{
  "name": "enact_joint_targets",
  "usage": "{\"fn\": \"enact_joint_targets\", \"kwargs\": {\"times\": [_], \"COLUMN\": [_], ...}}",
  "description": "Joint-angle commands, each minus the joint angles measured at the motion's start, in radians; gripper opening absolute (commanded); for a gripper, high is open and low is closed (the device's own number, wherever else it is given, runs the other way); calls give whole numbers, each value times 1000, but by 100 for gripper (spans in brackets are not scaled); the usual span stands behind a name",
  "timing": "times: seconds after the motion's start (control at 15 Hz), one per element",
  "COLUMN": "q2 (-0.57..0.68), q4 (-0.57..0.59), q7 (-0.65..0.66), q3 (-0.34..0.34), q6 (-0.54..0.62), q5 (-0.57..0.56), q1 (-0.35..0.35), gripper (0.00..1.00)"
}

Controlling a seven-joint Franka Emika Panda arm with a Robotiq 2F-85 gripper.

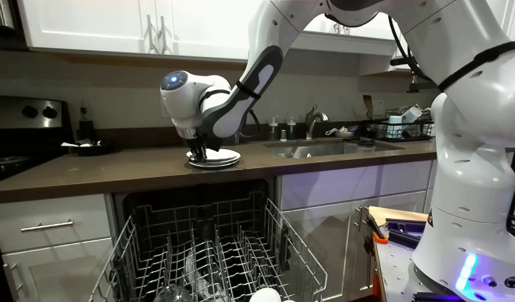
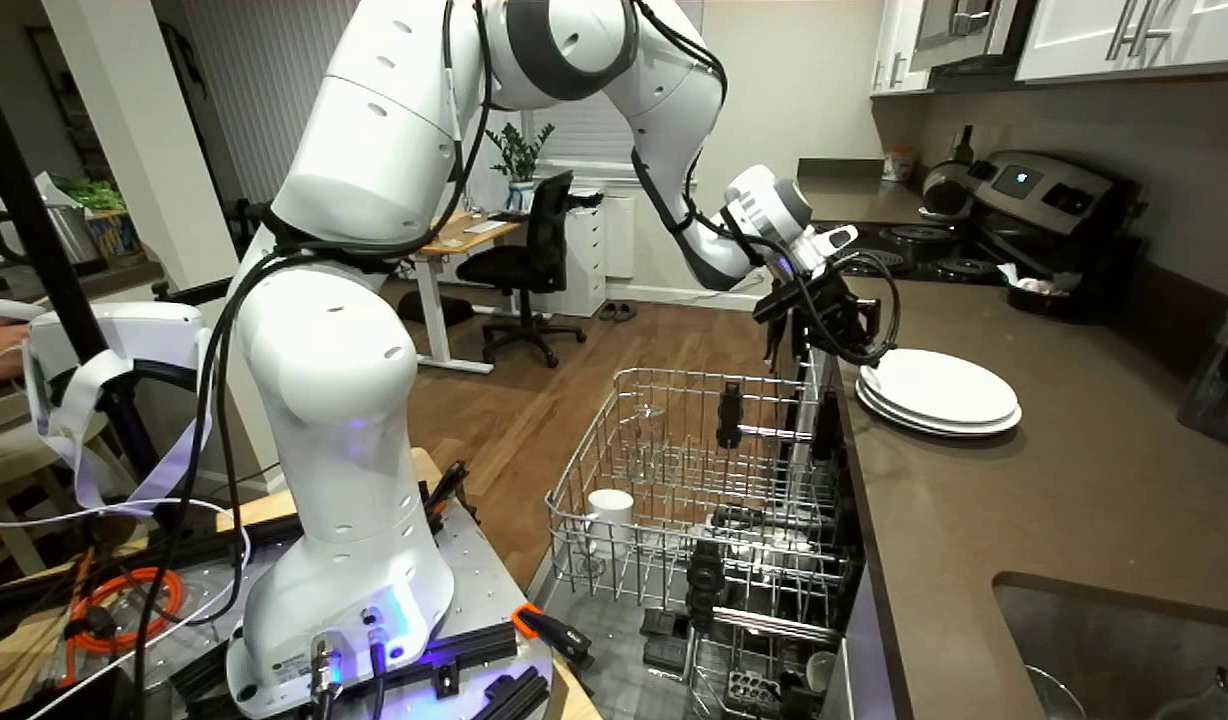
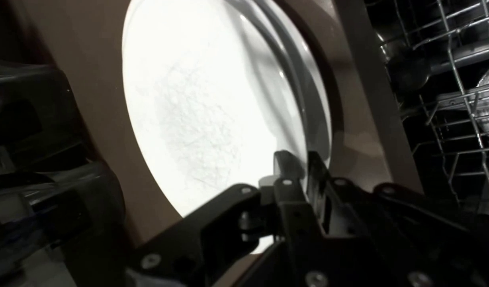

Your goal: Remove the top most white plate from the stack and place it on the dishwasher rack

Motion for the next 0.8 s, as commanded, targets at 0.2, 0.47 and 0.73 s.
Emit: {"fn": "enact_joint_targets", "kwargs": {"times": [0.2, 0.47, 0.73], "q2": [17, 13, 1], "q4": [23, 28, 24], "q7": [21, 25, 33], "q3": [-7, -5, 2], "q6": [2, -15, -64], "q5": [-32, -54, -59], "q1": [4, 18, 40], "gripper": [12, 7, 7]}}
